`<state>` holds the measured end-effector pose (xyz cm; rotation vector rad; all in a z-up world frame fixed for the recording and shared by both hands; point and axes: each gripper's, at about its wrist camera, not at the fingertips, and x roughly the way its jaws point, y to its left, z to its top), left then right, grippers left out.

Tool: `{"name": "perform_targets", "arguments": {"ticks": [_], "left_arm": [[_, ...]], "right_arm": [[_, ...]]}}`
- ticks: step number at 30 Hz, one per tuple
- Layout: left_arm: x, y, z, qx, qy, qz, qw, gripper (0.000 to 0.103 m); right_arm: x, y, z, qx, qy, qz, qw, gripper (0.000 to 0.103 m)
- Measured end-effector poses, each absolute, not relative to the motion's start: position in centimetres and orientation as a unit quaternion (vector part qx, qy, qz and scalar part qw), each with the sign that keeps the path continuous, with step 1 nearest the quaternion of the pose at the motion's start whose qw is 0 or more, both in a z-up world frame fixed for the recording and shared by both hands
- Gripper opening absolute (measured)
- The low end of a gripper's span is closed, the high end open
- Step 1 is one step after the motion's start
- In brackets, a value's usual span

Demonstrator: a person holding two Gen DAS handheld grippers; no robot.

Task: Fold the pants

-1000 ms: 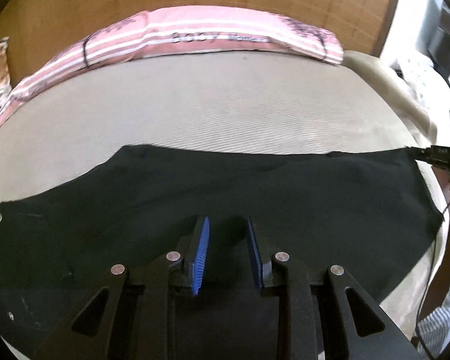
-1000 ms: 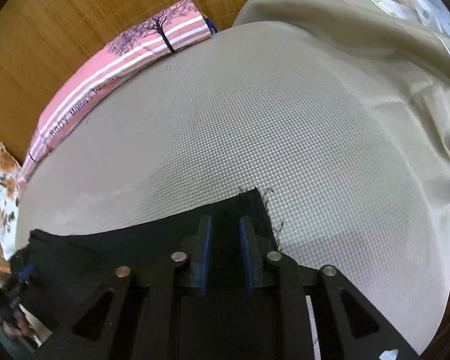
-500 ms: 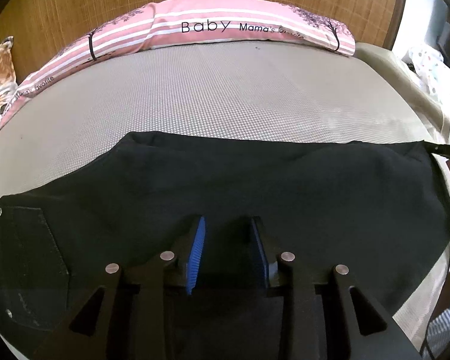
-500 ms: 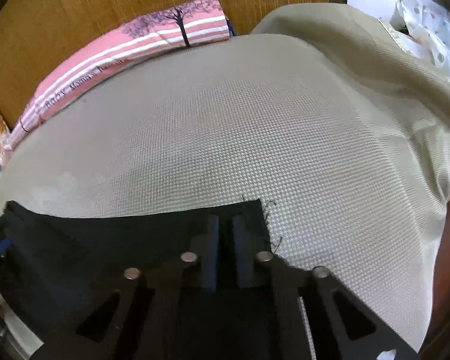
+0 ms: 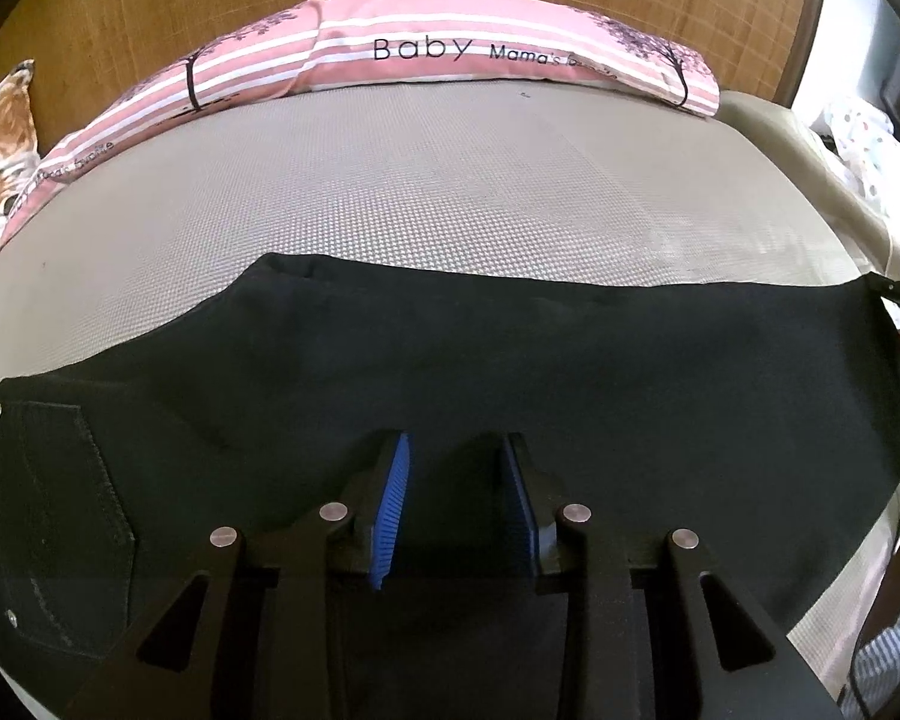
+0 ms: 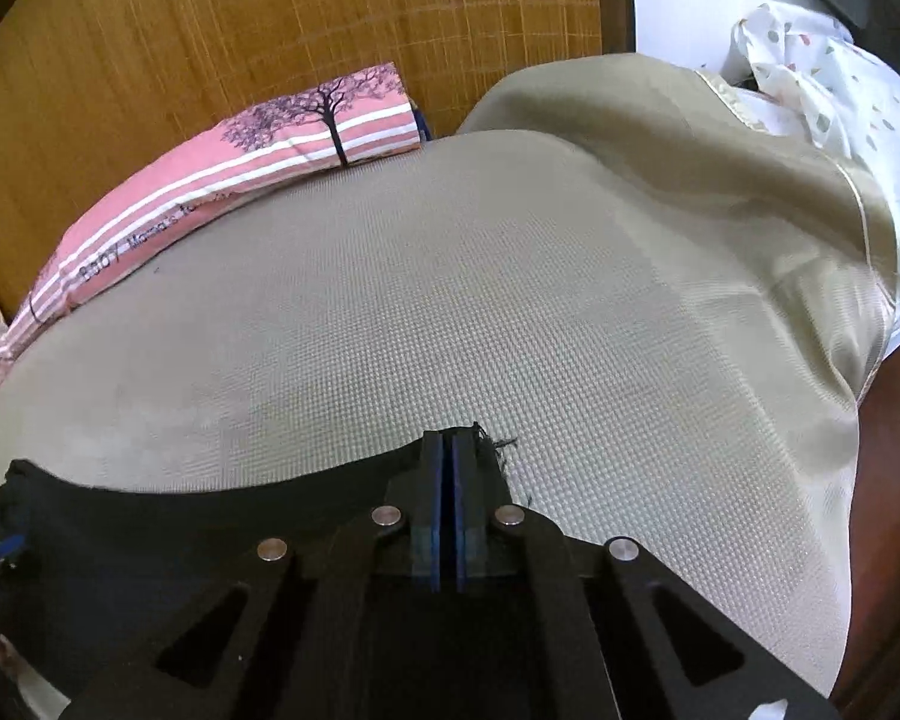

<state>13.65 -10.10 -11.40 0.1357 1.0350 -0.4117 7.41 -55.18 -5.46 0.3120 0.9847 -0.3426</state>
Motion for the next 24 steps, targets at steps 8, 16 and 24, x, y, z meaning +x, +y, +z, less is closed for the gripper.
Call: {"name": "perform_targets", "arguments": {"ticks": [8, 16, 24], "left_arm": [[14.0, -9.6, -11.5, 0.056, 0.488, -0.202, 0.847, 0.034], [13.8, -4.4, -8.9, 0.015, 0.468, -0.181, 0.865, 0.039], [14.0, 1.8, -9.5, -0.021, 0.472, -0.124, 0.873, 0.040]], "right_arm": [[8.2, -55.1, -7.8, 0.146, 0.510, -0.189, 0.826, 0.011], [8.8, -49.7, -2.3, 0.124, 0.491, -0.137, 0.851, 0.031], [15.9, -33.7, -4.3, 0.141, 0.538, 0.123, 0.822, 0.032]]}}
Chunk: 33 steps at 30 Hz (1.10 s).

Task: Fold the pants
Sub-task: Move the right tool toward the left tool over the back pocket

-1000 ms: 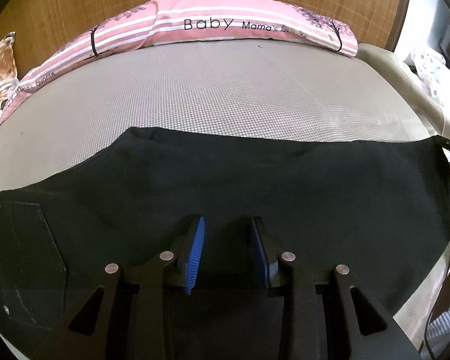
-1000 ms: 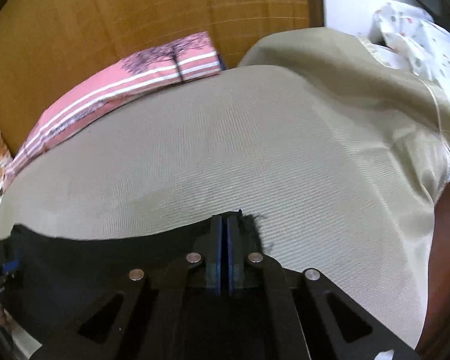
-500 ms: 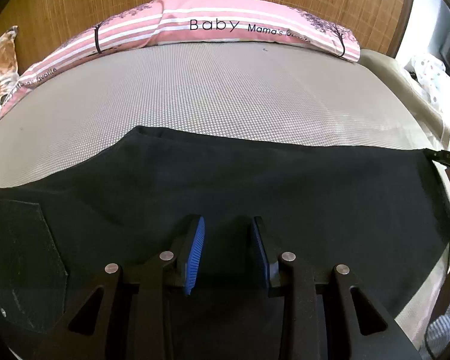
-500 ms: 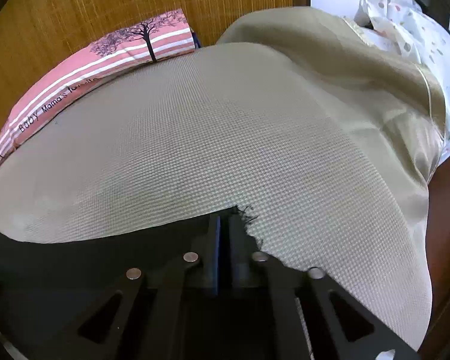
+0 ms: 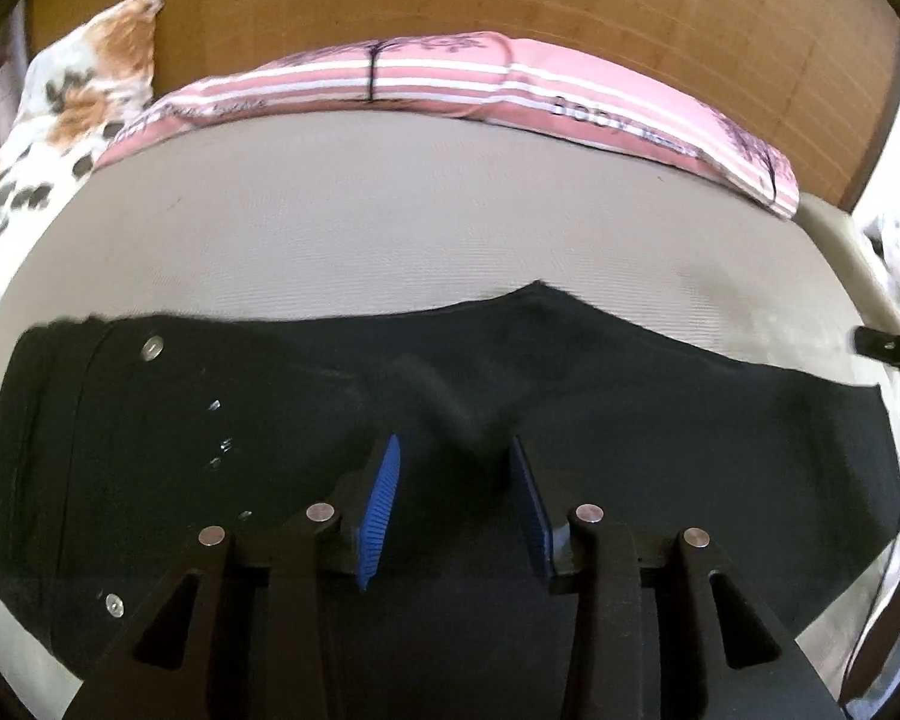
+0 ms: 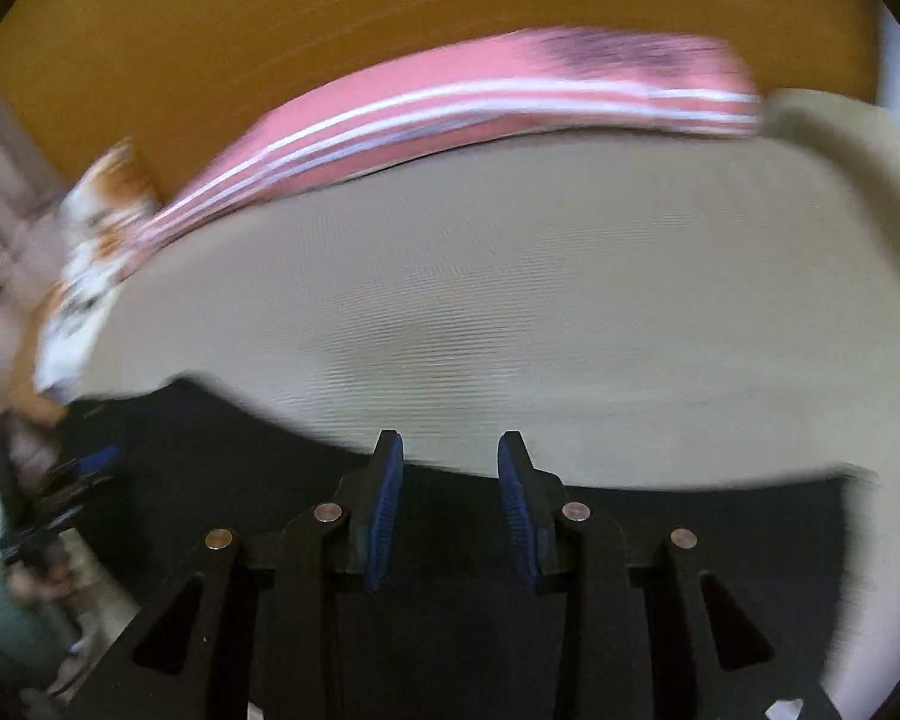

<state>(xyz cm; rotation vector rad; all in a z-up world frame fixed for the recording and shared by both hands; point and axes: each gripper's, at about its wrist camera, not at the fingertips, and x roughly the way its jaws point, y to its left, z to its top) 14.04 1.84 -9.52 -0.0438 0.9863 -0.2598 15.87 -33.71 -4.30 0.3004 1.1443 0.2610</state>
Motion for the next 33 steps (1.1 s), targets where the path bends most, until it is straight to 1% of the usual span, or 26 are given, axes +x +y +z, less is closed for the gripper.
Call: {"name": "perform_targets", "arguments": {"ticks": [6, 7, 8, 9, 10, 15, 18, 19, 20, 21, 23, 25, 29, 31, 32, 33], "left_arm": [[13.2, 3.0, -11.0, -0.002, 0.478, -0.137, 0.868, 0.041], [13.0, 3.1, -11.2, 0.003, 0.478, -0.141, 0.867, 0.041], [12.7, 3.3, -11.4, 0.004, 0.478, -0.143, 0.867, 0.041], [12.6, 3.4, -11.5, 0.004, 0.478, -0.146, 0.866, 0.042], [12.4, 3.5, -11.6, 0.005, 0.476, -0.151, 0.866, 0.043], [11.6, 4.4, -11.9, -0.009, 0.472, -0.167, 0.866, 0.043], [11.4, 4.9, -12.0, -0.016, 0.465, -0.177, 0.867, 0.043], [11.3, 4.9, -12.0, -0.017, 0.464, -0.178, 0.868, 0.044], [11.2, 5.0, -12.0, -0.017, 0.462, -0.179, 0.868, 0.043], [11.1, 5.0, -12.0, -0.017, 0.464, -0.179, 0.868, 0.044], [10.8, 5.1, -12.0, -0.016, 0.460, -0.178, 0.869, 0.043], [10.5, 5.1, -12.0, -0.012, 0.457, -0.176, 0.872, 0.043], [9.8, 4.6, -12.1, 0.012, 0.447, -0.166, 0.879, 0.043], [9.7, 4.3, -12.2, 0.025, 0.445, -0.163, 0.880, 0.043], [9.8, 4.2, -12.2, 0.029, 0.446, -0.163, 0.880, 0.044], [9.9, 4.0, -12.0, 0.034, 0.449, -0.165, 0.877, 0.044]], "right_arm": [[21.7, -22.1, -6.8, 0.141, 0.566, 0.257, 0.771, 0.032], [22.9, -20.5, -7.2, 0.139, 0.569, 0.271, 0.764, 0.033], [23.9, -19.5, -7.6, 0.140, 0.574, 0.283, 0.755, 0.035], [24.5, -18.4, -8.0, 0.140, 0.580, 0.294, 0.746, 0.039], [25.4, -17.3, -8.5, 0.138, 0.588, 0.300, 0.738, 0.040], [27.1, -13.8, -10.8, 0.129, 0.631, 0.330, 0.691, 0.040], [27.5, -12.8, -12.2, 0.123, 0.646, 0.326, 0.679, 0.040], [27.8, -12.8, -12.3, 0.139, 0.645, 0.327, 0.677, 0.037], [28.2, -13.2, -12.1, 0.164, 0.639, 0.326, 0.677, 0.028], [28.5, -13.3, -11.9, 0.177, 0.632, 0.325, 0.681, 0.013], [29.1, -13.4, -11.5, 0.191, 0.618, 0.320, 0.692, 0.012], [28.9, -13.2, -11.7, 0.168, 0.612, 0.308, 0.708, 0.009], [28.8, -12.7, -12.8, 0.142, 0.600, 0.288, 0.732, 0.008], [28.7, -12.5, -12.6, 0.131, 0.599, 0.286, 0.736, 0.009], [28.6, -12.3, -12.3, 0.124, 0.599, 0.287, 0.737, 0.011], [28.7, -12.4, -12.1, 0.125, 0.600, 0.285, 0.737, 0.017]]}}
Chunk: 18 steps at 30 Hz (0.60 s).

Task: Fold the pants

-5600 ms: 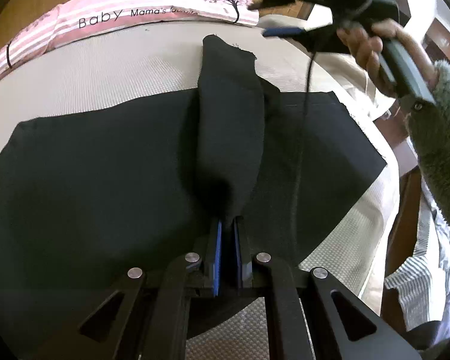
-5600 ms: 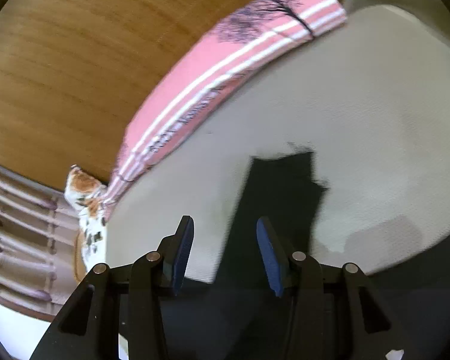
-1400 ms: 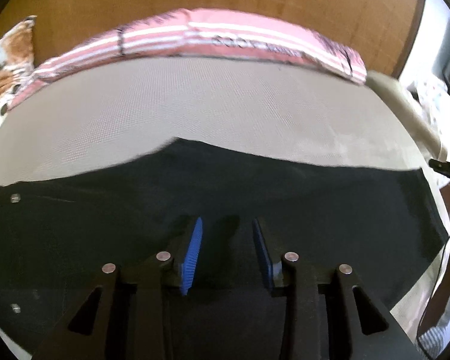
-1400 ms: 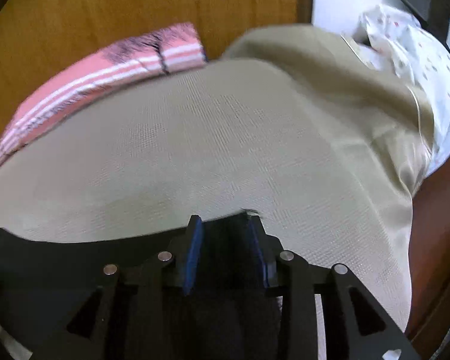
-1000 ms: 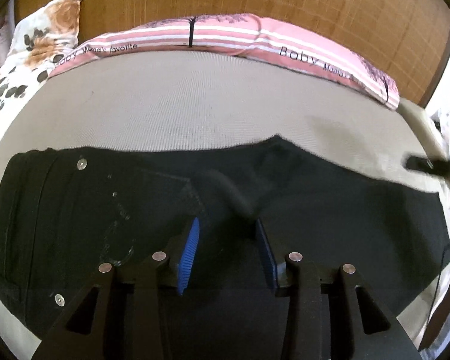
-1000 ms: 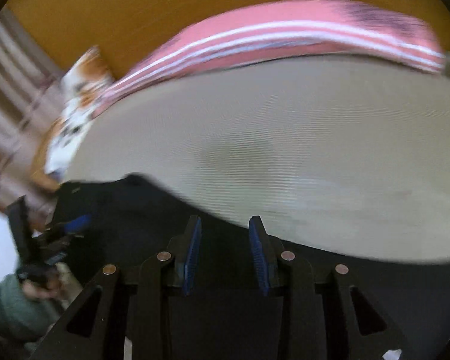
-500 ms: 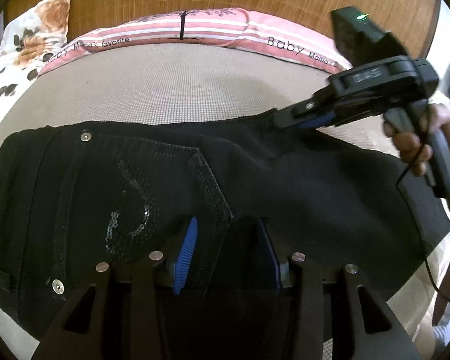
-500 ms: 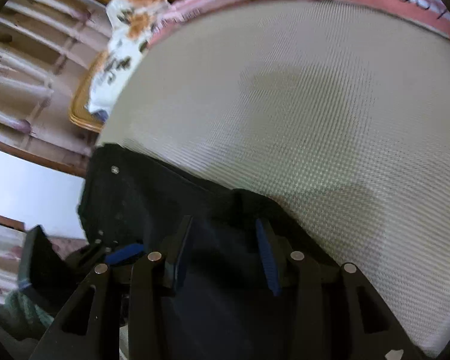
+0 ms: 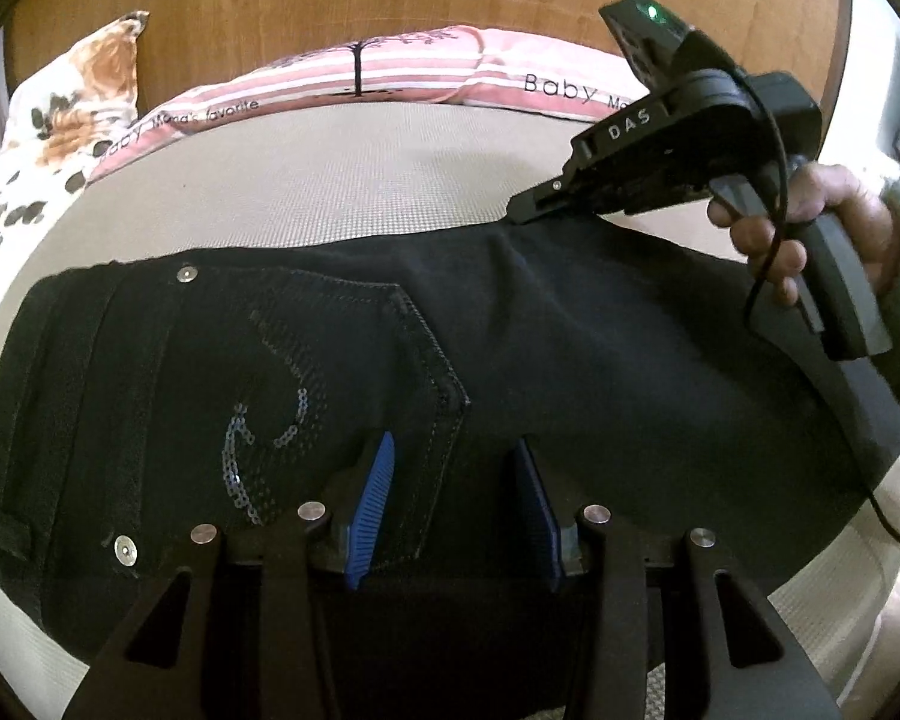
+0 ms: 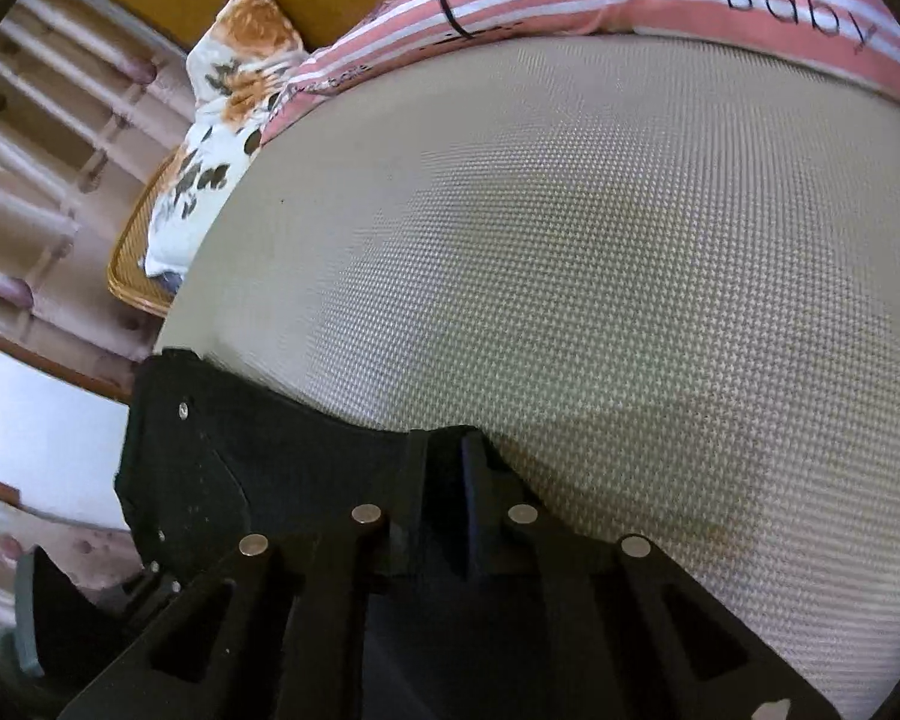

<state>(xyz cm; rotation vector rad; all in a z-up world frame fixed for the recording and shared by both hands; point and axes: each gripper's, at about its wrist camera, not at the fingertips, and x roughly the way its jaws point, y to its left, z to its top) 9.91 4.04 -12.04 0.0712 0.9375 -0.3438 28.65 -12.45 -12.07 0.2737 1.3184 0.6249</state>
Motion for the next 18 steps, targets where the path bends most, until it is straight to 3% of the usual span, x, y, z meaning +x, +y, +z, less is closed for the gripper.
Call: {"name": "perform_targets", "arguments": {"ticks": [3, 4, 11, 18], "left_arm": [[10.6, 4.2, -11.3, 0.024, 0.464, -0.171, 0.869, 0.045], [11.0, 4.2, -10.7, 0.014, 0.464, -0.174, 0.869, 0.045], [15.0, 2.0, -7.2, -0.014, 0.429, -0.214, 0.878, 0.052], [19.9, -2.5, -10.7, -0.006, 0.481, -0.245, 0.841, 0.051]], "right_arm": [[28.2, -13.4, -10.0, 0.121, 0.584, 0.266, 0.757, 0.037], [27.6, -14.1, -8.7, 0.115, 0.568, 0.260, 0.772, 0.039], [22.9, -18.9, -5.7, 0.096, 0.557, 0.216, 0.796, 0.040], [19.5, -23.1, -9.1, 0.083, 0.593, 0.149, 0.787, 0.040]]}}
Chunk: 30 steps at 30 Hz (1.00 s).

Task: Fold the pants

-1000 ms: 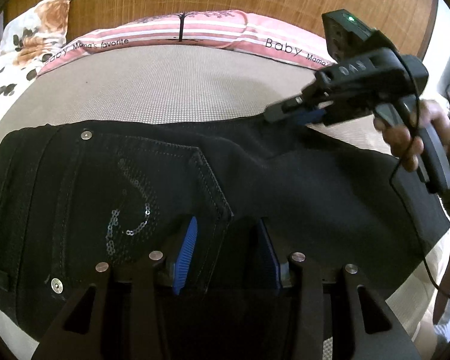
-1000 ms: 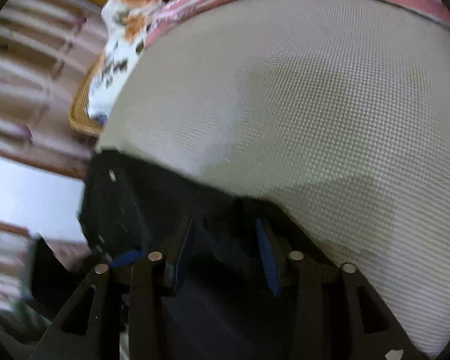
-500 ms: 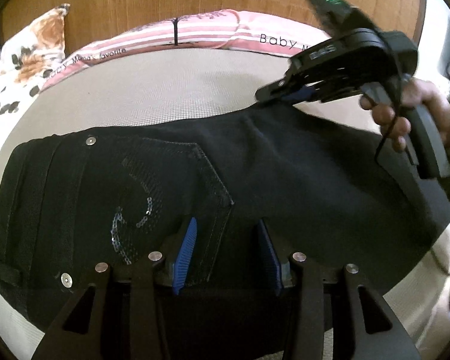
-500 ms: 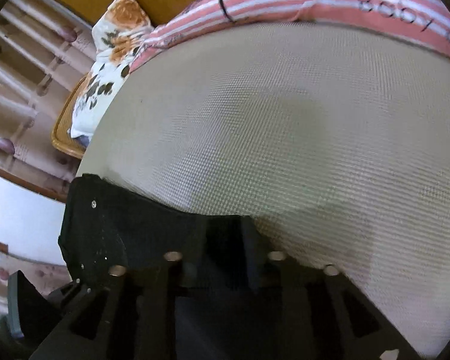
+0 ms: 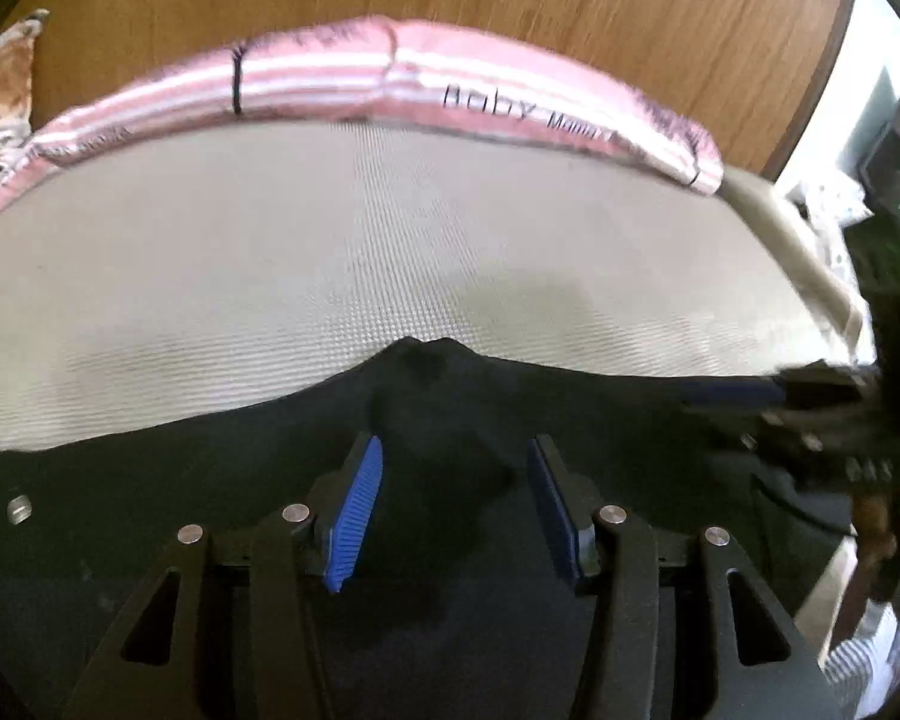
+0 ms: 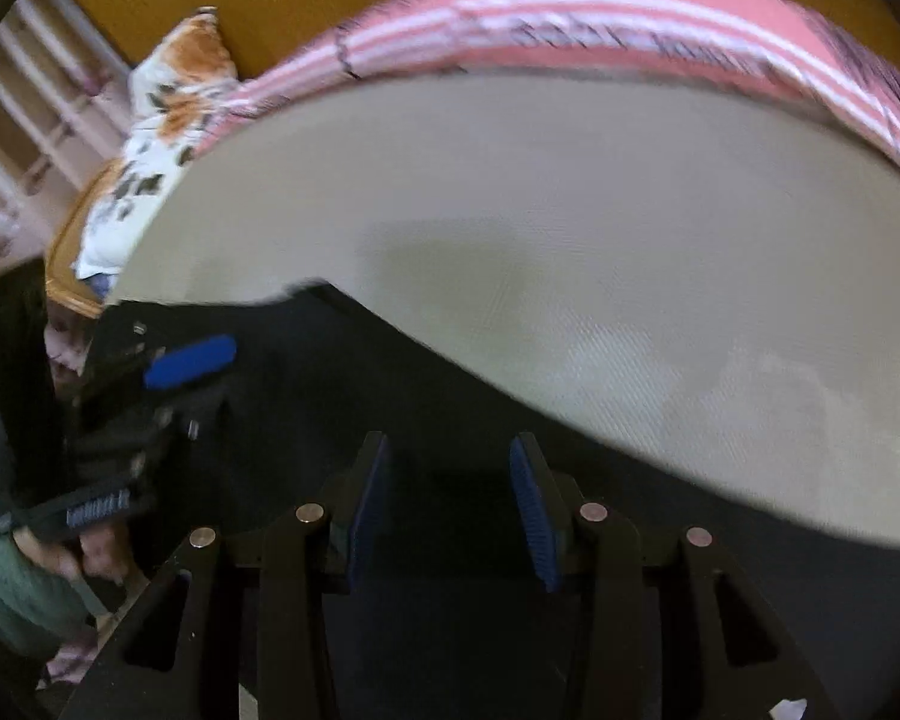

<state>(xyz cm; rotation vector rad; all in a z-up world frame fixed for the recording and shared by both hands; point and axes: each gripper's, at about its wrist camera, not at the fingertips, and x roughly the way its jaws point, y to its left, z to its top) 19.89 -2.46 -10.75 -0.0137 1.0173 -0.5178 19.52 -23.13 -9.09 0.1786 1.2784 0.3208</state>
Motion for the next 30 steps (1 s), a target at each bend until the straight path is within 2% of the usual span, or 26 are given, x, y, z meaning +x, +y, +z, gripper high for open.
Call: {"name": "perform_targets", "arguments": {"ticks": [4, 8, 12, 20, 30], "left_arm": [[21.2, -3.4, -11.8, 0.020, 0.483, -0.209, 0.850, 0.051], [21.8, -3.3, -12.1, 0.007, 0.492, -0.195, 0.848, 0.051], [21.1, -3.5, -11.5, 0.021, 0.495, -0.176, 0.851, 0.051], [15.1, -1.7, -8.3, -0.011, 0.480, -0.177, 0.859, 0.052], [8.1, -4.2, -8.7, 0.011, 0.499, -0.197, 0.844, 0.052]], "right_arm": [[19.6, -25.0, -10.0, 0.088, 0.579, 0.119, 0.802, 0.030], [20.1, -26.1, -10.0, 0.112, 0.572, 0.102, 0.806, 0.032], [18.7, -27.2, -7.7, 0.139, 0.552, 0.099, 0.816, 0.034], [10.3, -36.0, -2.0, 0.243, 0.505, 0.052, 0.827, 0.038], [-2.3, -46.3, -4.7, 0.310, 0.517, -0.099, 0.792, 0.038]]}}
